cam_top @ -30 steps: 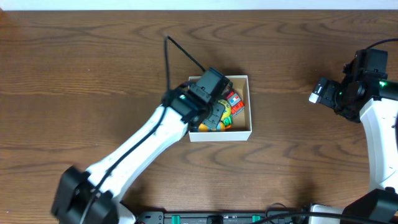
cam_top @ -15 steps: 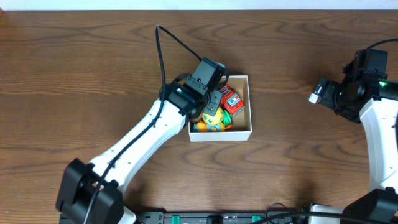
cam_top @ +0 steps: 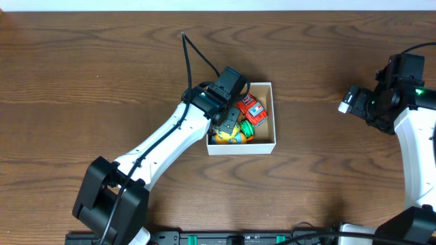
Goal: Pack container
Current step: 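Push the toys down inside the box with the left gripper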
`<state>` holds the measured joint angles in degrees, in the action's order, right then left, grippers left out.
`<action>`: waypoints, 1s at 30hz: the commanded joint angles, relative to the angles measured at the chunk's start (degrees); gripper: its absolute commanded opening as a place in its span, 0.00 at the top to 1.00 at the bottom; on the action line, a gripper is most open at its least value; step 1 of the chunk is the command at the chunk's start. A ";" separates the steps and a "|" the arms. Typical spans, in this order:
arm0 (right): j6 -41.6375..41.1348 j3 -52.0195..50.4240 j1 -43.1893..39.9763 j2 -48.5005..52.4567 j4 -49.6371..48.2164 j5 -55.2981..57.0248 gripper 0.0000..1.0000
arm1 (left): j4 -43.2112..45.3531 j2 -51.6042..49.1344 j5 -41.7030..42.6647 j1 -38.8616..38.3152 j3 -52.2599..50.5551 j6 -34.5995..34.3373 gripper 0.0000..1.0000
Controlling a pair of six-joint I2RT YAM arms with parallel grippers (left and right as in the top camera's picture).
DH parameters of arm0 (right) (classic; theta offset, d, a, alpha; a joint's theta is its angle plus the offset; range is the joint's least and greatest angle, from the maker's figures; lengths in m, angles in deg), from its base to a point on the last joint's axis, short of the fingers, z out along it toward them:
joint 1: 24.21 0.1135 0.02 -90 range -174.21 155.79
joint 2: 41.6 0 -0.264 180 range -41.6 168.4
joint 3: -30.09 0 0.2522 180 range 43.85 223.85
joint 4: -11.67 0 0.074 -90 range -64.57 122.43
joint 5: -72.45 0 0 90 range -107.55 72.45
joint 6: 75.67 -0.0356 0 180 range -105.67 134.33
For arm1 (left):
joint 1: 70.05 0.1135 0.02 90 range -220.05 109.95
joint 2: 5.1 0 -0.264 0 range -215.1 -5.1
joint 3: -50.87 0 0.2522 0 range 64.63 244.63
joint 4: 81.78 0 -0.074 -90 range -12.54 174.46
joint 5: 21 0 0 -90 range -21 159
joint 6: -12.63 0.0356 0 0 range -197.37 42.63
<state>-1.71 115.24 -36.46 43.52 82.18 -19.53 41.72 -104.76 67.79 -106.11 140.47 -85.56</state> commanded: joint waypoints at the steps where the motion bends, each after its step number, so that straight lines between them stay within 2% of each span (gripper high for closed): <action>1: 0.72 -0.37 -0.07 0.39 0.02 -0.42 0.01 | -0.92 -0.11 3.78 0.15 0.59 -0.85 0.94; 14: 0.72 -0.37 -0.07 0.39 0.02 -0.39 0.01 | -2.16 -0.11 19.34 -2.38 0.59 0.92 0.94; 21: 0.74 -0.37 -0.07 0.39 0.02 -0.39 0.01 | -2.01 -0.11 20.63 -5.73 0.59 3.32 0.94; 25: 0.90 -0.37 -0.07 0.39 0.02 -0.39 0.01 | -0.55 -0.11 26.34 -5.92 0.59 4.55 0.94; 30: 0.90 -0.37 -0.07 0.39 0.02 -0.39 0.01 | 0.68 -0.11 27.15 -5.92 0.59 4.57 0.94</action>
<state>-1.55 115.24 -36.46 43.54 82.18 -19.53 42.27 -104.76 92.60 -112.16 140.95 -82.15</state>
